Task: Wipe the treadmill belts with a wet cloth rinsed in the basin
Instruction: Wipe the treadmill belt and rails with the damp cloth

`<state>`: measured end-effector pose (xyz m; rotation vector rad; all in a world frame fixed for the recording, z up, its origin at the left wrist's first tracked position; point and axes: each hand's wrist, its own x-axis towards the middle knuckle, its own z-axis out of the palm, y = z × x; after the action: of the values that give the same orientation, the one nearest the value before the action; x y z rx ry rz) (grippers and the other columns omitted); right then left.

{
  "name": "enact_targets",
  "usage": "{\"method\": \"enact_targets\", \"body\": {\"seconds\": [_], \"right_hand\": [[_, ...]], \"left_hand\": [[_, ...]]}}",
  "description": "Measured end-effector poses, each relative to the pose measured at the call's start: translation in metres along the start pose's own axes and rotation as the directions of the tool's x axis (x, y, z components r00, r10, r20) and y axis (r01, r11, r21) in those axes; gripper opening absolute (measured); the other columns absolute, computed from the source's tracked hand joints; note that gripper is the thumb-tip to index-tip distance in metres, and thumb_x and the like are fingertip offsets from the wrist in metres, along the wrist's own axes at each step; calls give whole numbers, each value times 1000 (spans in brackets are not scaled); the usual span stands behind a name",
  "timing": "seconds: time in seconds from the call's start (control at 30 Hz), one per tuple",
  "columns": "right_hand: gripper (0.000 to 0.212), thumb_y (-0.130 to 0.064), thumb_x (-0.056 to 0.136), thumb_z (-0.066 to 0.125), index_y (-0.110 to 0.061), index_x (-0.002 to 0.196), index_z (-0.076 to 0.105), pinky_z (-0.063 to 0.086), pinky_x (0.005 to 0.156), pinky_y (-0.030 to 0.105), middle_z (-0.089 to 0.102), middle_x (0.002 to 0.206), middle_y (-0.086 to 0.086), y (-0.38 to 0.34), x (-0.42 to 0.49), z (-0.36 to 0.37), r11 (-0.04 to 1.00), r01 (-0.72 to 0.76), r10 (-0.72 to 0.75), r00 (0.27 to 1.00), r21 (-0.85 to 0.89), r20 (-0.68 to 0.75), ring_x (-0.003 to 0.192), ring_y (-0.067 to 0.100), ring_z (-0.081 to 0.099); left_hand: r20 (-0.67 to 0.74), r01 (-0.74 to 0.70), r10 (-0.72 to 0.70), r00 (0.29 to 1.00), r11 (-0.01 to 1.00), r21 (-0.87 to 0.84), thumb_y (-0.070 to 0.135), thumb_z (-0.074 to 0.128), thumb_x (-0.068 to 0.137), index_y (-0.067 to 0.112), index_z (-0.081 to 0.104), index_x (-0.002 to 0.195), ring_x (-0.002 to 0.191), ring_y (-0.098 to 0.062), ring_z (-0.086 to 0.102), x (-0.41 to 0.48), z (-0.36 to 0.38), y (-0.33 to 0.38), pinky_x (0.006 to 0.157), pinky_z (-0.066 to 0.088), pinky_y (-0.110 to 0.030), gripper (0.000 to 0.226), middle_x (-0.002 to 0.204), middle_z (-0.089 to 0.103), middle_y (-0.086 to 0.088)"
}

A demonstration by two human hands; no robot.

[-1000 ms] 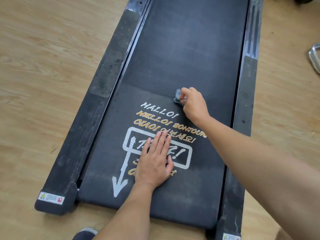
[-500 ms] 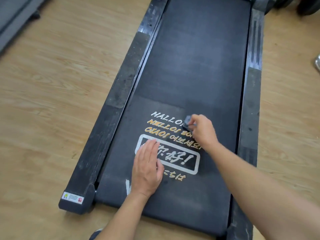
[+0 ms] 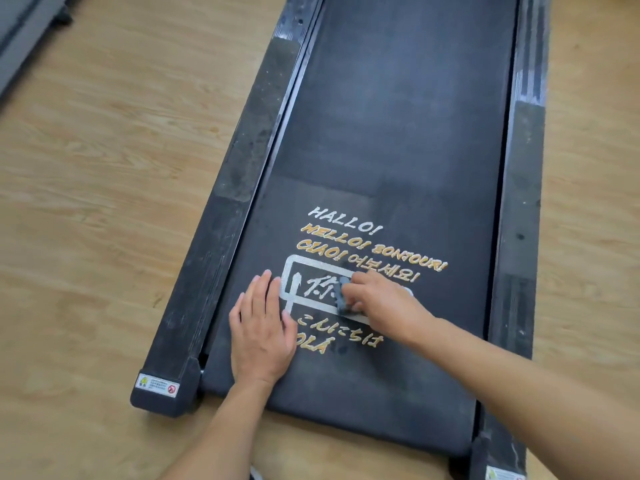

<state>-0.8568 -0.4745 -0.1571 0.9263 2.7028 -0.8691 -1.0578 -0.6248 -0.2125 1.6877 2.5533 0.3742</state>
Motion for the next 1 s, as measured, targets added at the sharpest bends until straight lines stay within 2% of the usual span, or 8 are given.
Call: {"method": "enact_targets", "body": {"seconds": [0.2,0.37,0.47,0.57,0.67,0.77,0.87,1.0], "right_hand": [[26,4,82,65,-22,86,66,45,70,36,55,90,-2,55,99,-75,953,-298,300,907,53,-296,94,28,58],[16,-2,88,61,-17,90,62,43,72,38,55,95,3,62,134,-89,904,-416,420,821,99,-387,97,32,56],[26,1,85,60,-25,90,58,41,65,37,47,90,-5,21,83,-43,954,-290,299,889,79,-347,90,27,50],[41,7,76,55,-31,87,45,43,64,39,45,93,-7,-31,17,3,994,-73,83,987,78,-140,91,22,44],[27,-2,82,51,-28,90,48,40,64,35,41,94,-9,-29,10,1,999,35,-34,999,33,-36,92,17,42],[23,-14,87,45,-27,92,63,43,70,34,49,93,-4,9,67,-35,995,-97,101,972,28,-211,91,20,54],[18,-2,89,57,-18,92,64,41,66,37,53,92,6,50,134,-75,930,-355,361,846,92,-393,93,32,55],[21,3,87,52,-15,93,61,42,65,38,53,94,9,46,158,-81,905,-422,401,801,56,-445,94,36,53]], "left_hand": [[16,-7,7,1000,1000,9,25,50,93,10,53,149,149,-27,42,2,2,-1,111,43,-51,59,164,43,-6],[18,-11,10,1000,1000,23,25,51,92,10,53,150,149,-26,42,2,4,-2,111,43,-51,60,164,43,-6],[19,-4,3,1000,1000,21,25,50,92,10,54,149,149,-27,42,0,4,-3,111,43,-51,60,165,43,-6],[37,9,-9,999,1000,0,26,49,92,10,54,150,150,-26,40,2,3,-1,112,42,-51,60,165,42,-6],[46,6,-6,999,1000,-13,27,46,93,11,54,150,151,-25,39,2,2,0,114,41,-50,60,166,42,-6],[60,9,-8,998,1000,-15,27,46,93,12,52,151,153,-24,39,3,2,-1,118,37,-49,61,167,40,-5],[64,14,-13,998,1000,-14,28,49,92,12,51,152,153,-24,38,3,2,-1,118,36,-48,61,167,40,-4],[58,9,-9,998,1000,-4,27,49,92,12,52,151,153,-24,38,2,3,-1,119,36,-48,61,167,40,-4]]}}
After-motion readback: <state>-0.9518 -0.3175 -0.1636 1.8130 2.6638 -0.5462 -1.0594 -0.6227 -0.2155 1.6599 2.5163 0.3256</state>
